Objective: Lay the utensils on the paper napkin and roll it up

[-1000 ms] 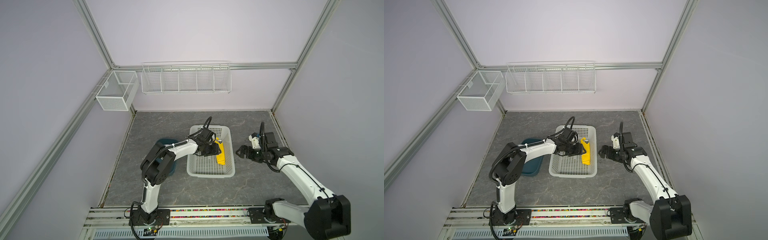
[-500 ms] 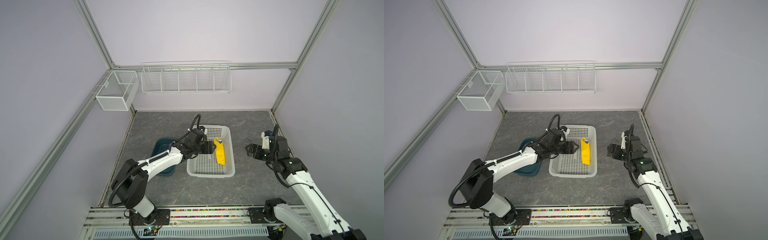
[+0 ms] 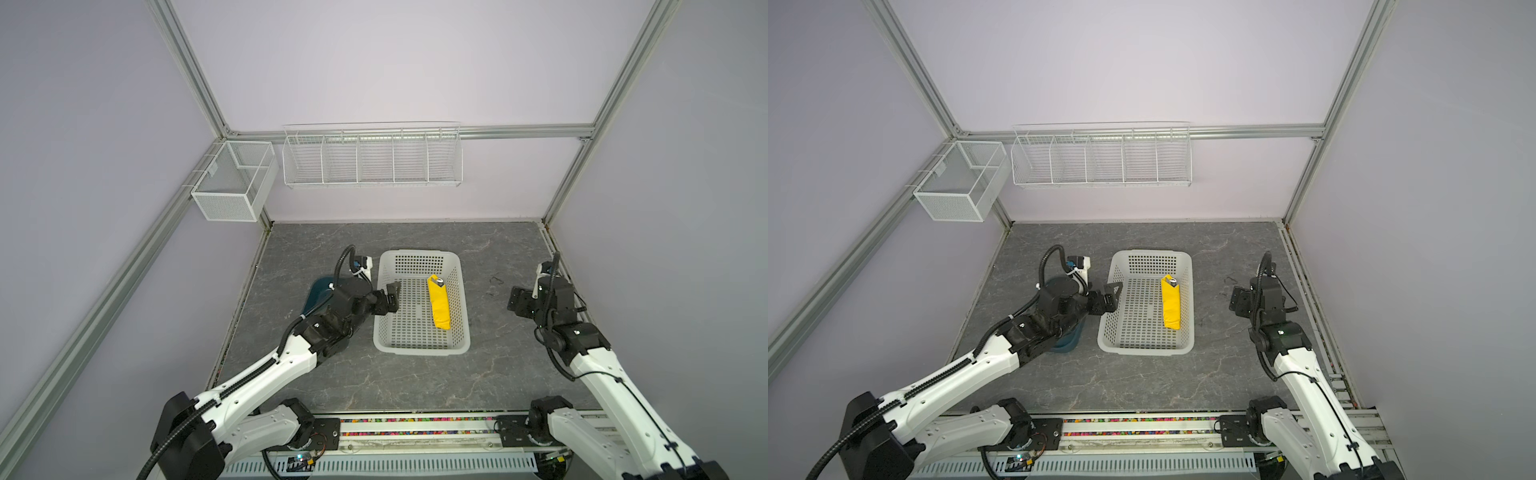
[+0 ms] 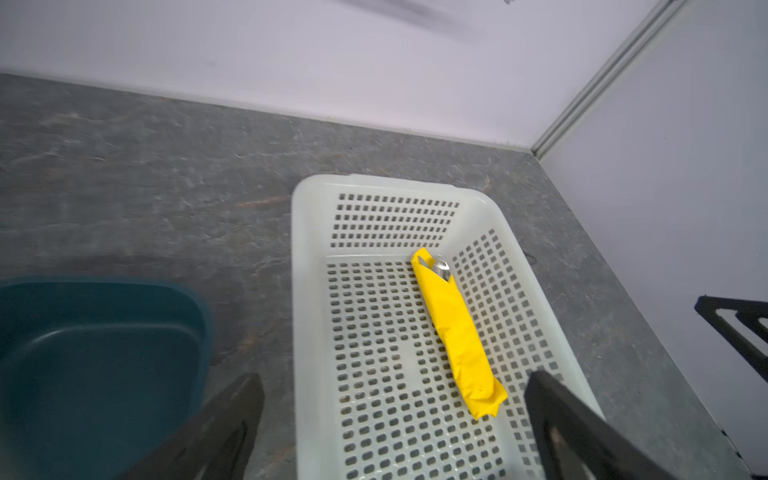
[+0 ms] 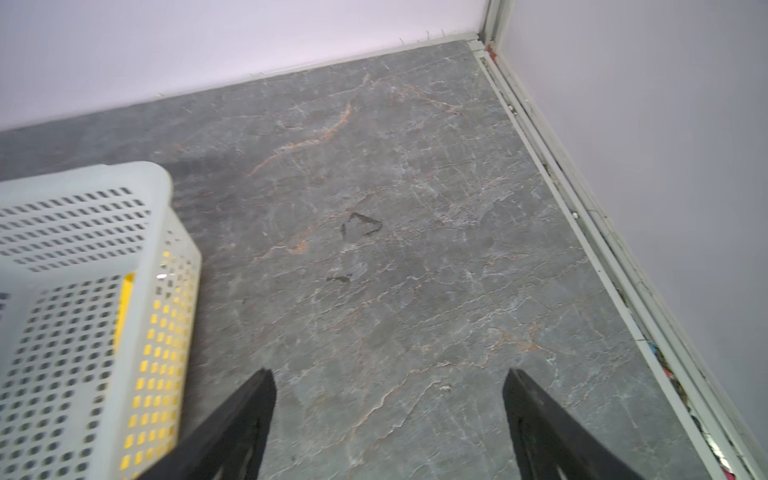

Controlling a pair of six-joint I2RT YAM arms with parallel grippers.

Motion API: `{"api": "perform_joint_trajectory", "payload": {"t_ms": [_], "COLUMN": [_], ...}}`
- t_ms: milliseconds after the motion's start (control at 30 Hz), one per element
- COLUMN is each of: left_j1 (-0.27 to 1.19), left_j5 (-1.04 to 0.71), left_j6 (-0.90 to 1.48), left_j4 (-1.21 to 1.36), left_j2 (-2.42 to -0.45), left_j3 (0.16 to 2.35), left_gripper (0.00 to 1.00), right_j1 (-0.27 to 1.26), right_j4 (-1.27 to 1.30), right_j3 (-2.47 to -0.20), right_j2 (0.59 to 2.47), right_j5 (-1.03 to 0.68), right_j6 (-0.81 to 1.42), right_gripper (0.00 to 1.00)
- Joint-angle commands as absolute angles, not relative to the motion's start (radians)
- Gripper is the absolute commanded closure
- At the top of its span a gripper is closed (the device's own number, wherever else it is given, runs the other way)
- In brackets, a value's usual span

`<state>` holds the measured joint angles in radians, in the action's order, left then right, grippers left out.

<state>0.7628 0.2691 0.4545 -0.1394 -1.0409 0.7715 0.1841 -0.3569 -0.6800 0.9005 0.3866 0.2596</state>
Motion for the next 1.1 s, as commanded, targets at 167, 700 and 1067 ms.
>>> {"api": "perform_joint_trajectory", "payload": {"t_ms": [167, 700, 1067], "left_j1": [0.649, 0.535, 0.420], "left_j5": [0.457, 0.502, 0.432], "left_j6": [0.410, 0.479, 0.484], "left_j4": [-0.239, -0.347, -0.355], "left_j2": [-0.827, -0.732, -0.808], "left_j3": [0.674, 0.627, 0.635], "left_gripper": [0.01, 0.01, 0.01], "right_j1": [0.181, 0.121, 0.052], "right_j4": [0.061, 0.846, 0.974], "right_j3": [-0.509, -0.303, -0.353], "right_j2": [1.004, 1.328, 1.557], "right_j5": [0.628, 0.343, 0.289], "right_j6": [0.090, -0.070, -0.027], "right_gripper": [0.11, 0.11, 0.11]}}
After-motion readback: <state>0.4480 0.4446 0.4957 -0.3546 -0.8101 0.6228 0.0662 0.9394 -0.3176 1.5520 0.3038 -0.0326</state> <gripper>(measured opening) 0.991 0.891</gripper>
